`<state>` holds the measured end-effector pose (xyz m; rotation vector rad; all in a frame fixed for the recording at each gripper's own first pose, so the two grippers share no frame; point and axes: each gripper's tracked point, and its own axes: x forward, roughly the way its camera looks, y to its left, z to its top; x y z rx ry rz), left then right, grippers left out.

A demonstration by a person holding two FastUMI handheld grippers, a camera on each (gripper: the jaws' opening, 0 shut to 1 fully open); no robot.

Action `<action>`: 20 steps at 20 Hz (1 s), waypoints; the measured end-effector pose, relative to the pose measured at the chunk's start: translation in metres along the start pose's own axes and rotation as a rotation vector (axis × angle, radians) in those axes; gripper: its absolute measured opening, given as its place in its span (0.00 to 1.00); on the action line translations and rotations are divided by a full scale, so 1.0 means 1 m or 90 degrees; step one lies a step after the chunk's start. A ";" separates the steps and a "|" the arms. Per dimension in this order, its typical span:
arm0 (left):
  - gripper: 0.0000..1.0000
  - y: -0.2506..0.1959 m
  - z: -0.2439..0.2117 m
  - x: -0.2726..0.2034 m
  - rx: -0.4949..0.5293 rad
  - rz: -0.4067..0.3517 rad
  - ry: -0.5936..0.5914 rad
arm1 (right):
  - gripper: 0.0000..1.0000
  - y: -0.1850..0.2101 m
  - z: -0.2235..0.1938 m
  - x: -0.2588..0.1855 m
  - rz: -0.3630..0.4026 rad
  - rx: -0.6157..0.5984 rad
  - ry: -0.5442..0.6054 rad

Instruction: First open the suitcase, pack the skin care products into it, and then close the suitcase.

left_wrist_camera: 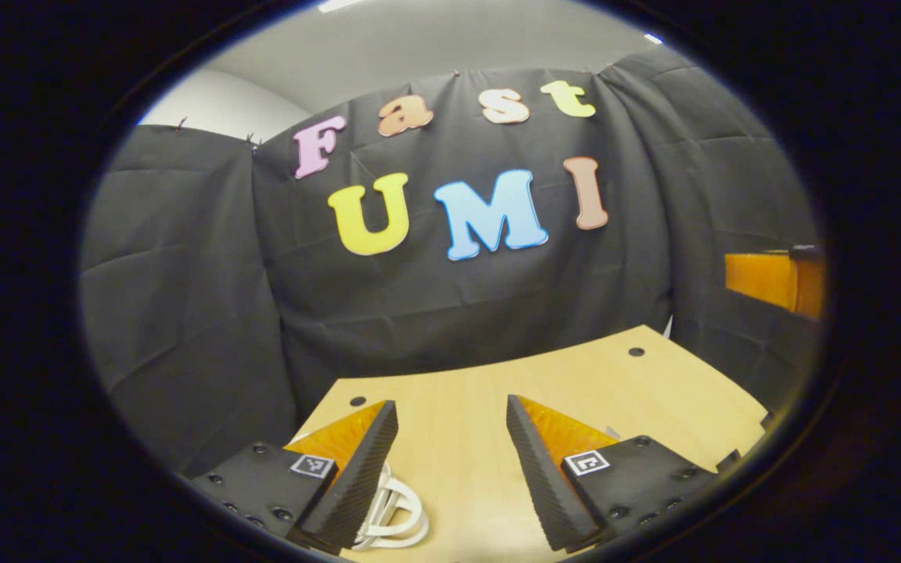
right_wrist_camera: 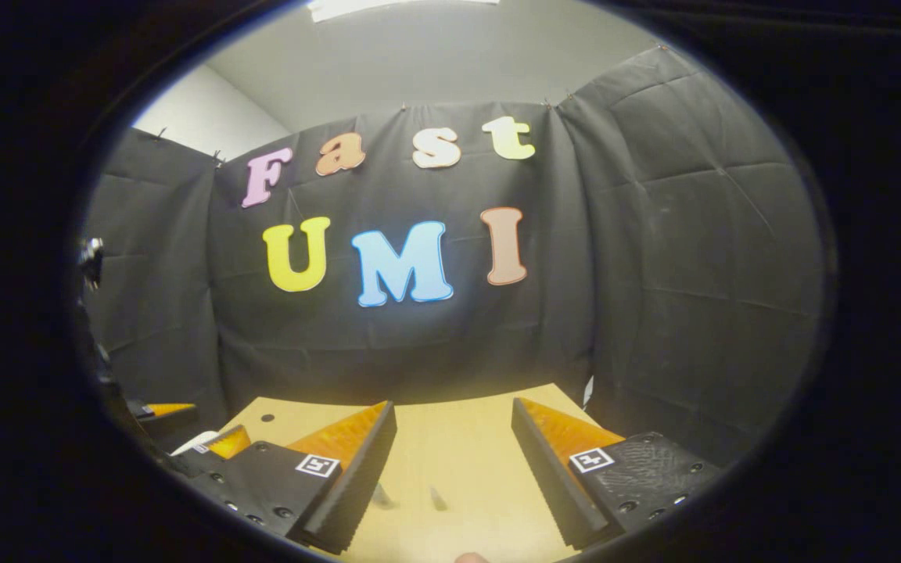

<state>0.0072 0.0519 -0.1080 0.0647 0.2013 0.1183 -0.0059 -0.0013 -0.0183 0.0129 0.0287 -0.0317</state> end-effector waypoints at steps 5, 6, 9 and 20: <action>0.91 0.037 -0.114 0.025 0.001 0.053 0.148 | 0.90 -0.016 -0.003 -0.004 -0.033 0.004 0.003; 0.91 0.048 -0.141 0.032 -0.005 0.067 0.186 | 0.90 -0.019 -0.003 -0.006 -0.040 0.005 0.003; 0.92 0.066 -0.199 0.051 -0.005 0.095 0.281 | 0.90 -0.032 -0.010 -0.009 -0.063 0.012 0.013; 0.64 0.066 -0.316 0.092 0.064 0.076 0.452 | 0.90 -0.073 -0.032 -0.017 -0.141 0.063 0.053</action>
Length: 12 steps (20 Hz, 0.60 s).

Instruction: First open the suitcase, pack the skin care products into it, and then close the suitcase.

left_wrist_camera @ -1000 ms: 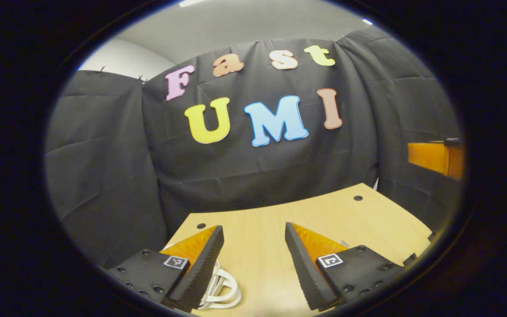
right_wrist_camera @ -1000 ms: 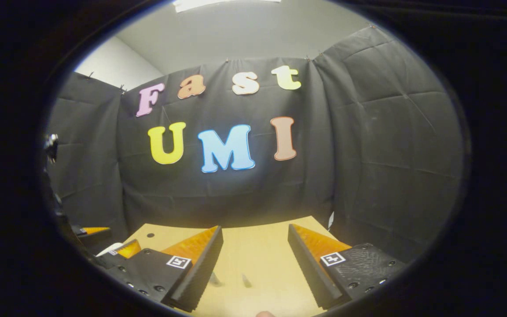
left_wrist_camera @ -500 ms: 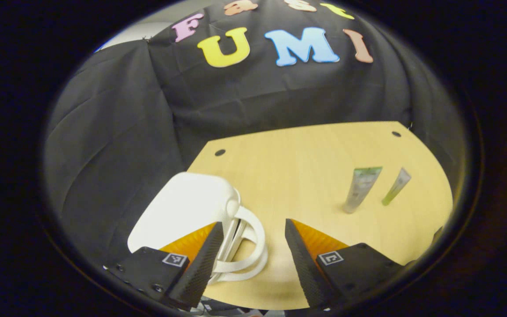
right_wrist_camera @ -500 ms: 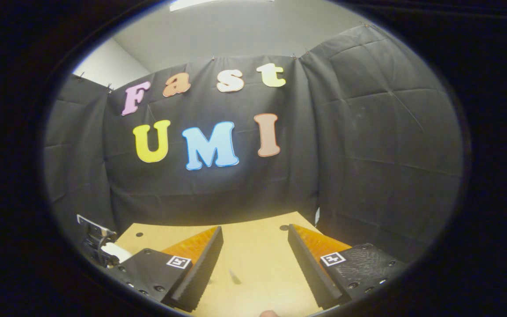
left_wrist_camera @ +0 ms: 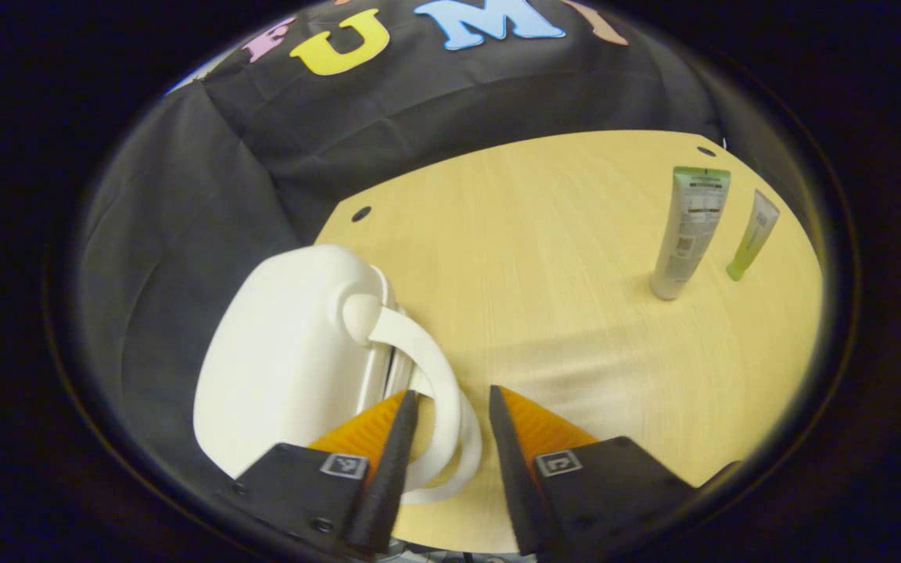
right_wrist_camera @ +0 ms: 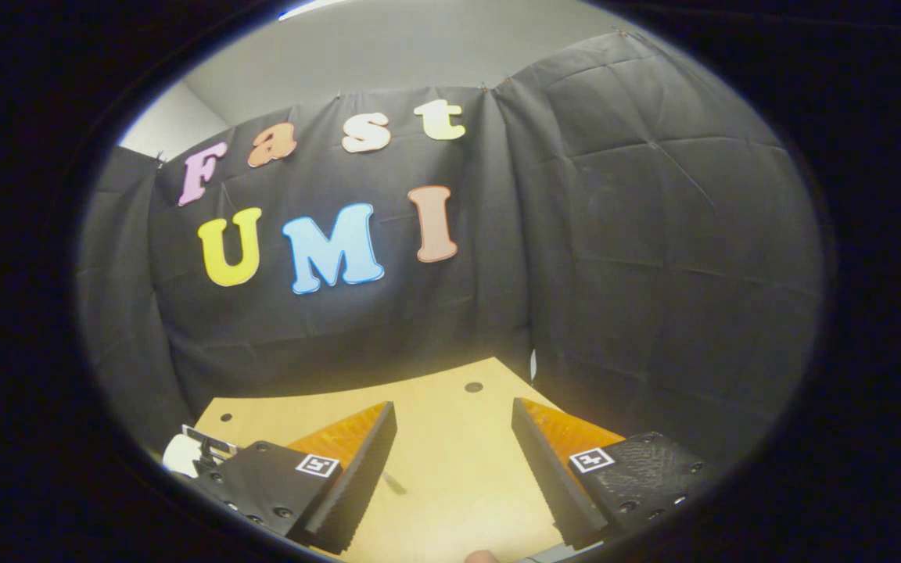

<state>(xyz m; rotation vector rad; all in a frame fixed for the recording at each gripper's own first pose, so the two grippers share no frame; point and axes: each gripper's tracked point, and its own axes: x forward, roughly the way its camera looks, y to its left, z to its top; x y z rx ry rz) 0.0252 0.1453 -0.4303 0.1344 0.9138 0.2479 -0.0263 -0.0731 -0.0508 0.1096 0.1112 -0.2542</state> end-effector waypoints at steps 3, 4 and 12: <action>0.30 0.006 -0.001 0.000 -0.061 -0.005 0.030 | 0.90 -0.004 -0.003 0.001 -0.006 0.014 0.004; 0.26 0.006 0.004 -0.003 -0.065 -0.010 0.016 | 0.90 -0.004 -0.003 0.001 -0.006 0.015 0.005; 0.19 -0.051 0.023 -0.059 -0.098 -0.162 0.006 | 0.90 0.002 -0.011 0.001 0.005 0.009 0.012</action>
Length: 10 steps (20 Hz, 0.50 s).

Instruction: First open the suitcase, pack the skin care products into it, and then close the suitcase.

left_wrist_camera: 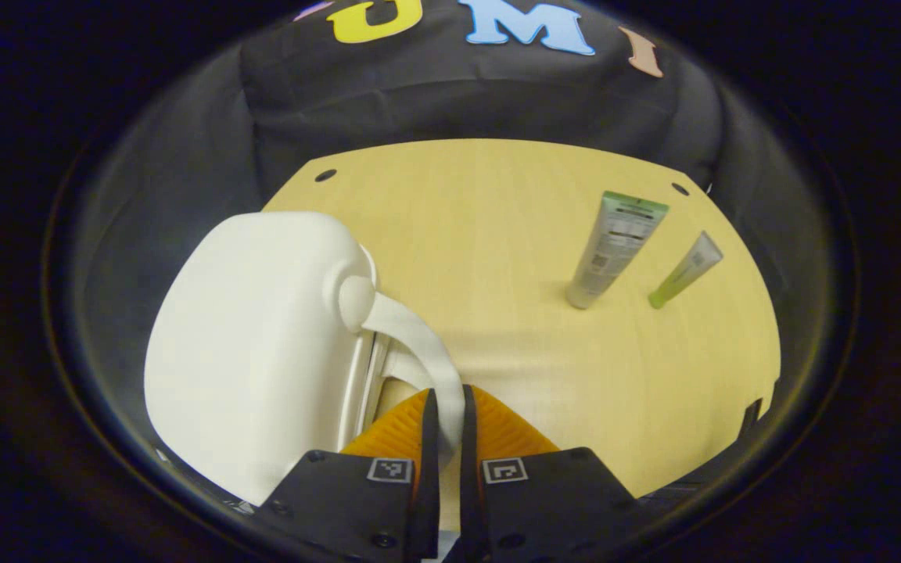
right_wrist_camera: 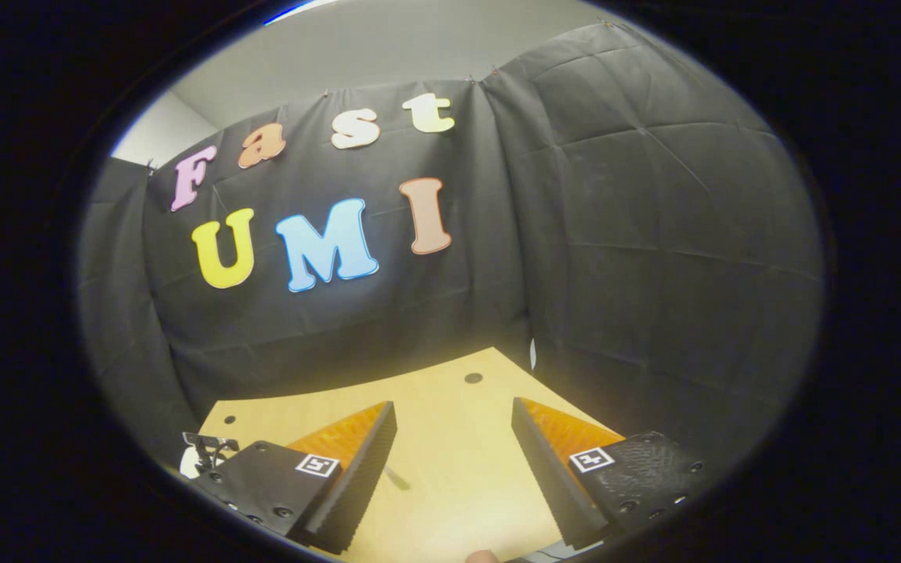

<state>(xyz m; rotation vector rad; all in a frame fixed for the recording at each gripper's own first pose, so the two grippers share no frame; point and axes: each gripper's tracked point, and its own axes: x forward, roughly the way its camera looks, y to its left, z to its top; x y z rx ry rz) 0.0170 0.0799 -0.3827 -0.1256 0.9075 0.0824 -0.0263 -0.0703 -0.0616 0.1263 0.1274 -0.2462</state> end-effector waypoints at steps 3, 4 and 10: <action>0.18 0.007 0.035 -0.050 0.020 -0.023 -0.036 | 0.90 0.002 -0.001 0.001 0.005 -0.005 0.000; 0.18 0.016 0.052 -0.069 0.016 -0.031 -0.053 | 0.90 0.003 -0.002 0.002 0.007 -0.007 0.003; 0.18 0.147 0.137 -0.182 0.062 0.098 -0.177 | 0.90 0.032 -0.016 0.009 0.062 -0.008 0.031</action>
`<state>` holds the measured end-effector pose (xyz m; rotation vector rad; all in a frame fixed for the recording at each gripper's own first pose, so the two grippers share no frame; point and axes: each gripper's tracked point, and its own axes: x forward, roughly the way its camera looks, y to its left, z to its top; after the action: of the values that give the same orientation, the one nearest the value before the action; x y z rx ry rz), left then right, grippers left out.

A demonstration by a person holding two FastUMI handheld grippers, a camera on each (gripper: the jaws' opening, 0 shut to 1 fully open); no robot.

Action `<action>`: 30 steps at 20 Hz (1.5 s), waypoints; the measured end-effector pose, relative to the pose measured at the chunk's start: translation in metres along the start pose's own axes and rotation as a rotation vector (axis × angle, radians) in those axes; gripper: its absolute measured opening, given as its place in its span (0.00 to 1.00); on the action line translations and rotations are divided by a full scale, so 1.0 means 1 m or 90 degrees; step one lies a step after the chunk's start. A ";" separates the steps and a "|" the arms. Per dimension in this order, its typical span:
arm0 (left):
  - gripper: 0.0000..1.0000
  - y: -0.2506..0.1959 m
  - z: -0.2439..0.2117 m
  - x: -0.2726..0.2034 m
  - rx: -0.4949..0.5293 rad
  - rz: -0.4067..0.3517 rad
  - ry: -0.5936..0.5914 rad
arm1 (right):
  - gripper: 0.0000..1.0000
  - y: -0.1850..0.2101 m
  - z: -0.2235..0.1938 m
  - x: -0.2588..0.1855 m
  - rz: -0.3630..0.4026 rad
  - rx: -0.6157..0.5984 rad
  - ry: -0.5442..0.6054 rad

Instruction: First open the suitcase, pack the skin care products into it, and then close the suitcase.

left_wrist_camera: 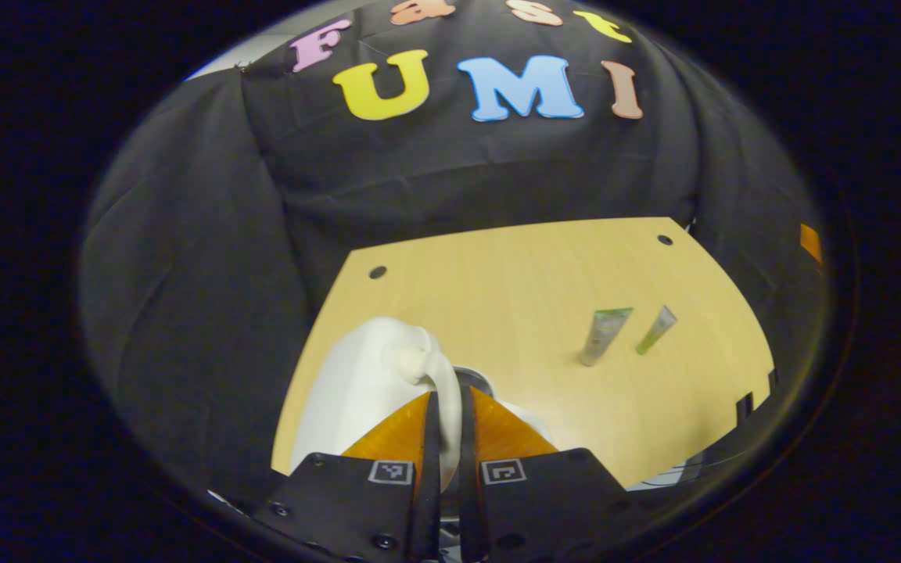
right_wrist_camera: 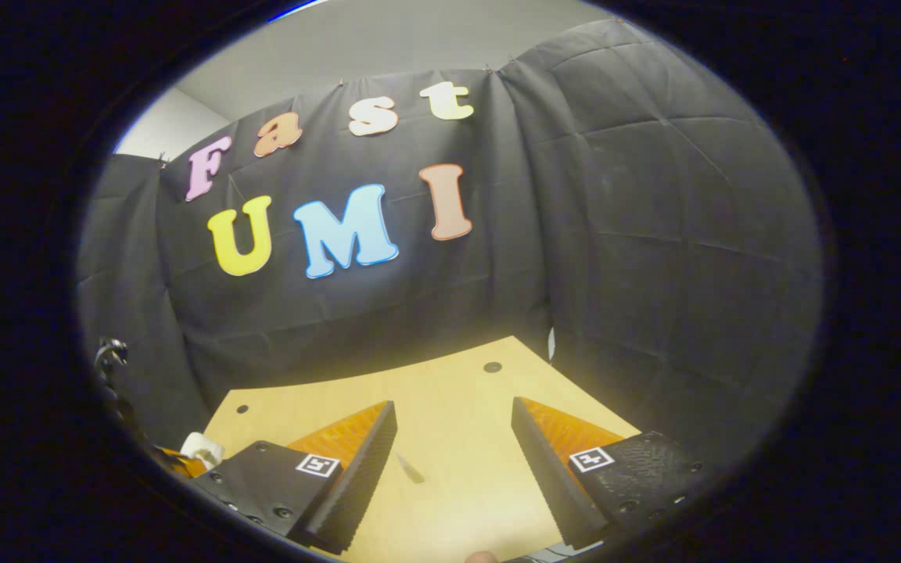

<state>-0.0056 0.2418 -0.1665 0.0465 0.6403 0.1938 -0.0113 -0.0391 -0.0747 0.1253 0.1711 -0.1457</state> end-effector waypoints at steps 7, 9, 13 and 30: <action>0.17 0.211 0.011 0.019 0.143 0.223 -0.007 | 0.90 0.030 -0.004 0.007 0.050 -0.032 0.001; 0.17 0.248 -0.002 0.042 0.185 0.255 0.003 | 0.90 0.030 -0.006 0.006 0.047 -0.038 0.002; 0.17 0.306 -0.047 0.099 0.245 0.331 0.042 | 0.90 0.018 -0.006 0.004 0.018 -0.034 0.004; 0.94 -0.039 -0.007 0.113 0.093 -0.212 -0.112 | 0.90 0.025 -0.032 0.002 0.009 -0.067 0.048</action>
<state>0.0859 0.2251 -0.2430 0.0961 0.4767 -0.1780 -0.0102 -0.0103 -0.1037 0.0267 0.2529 -0.1172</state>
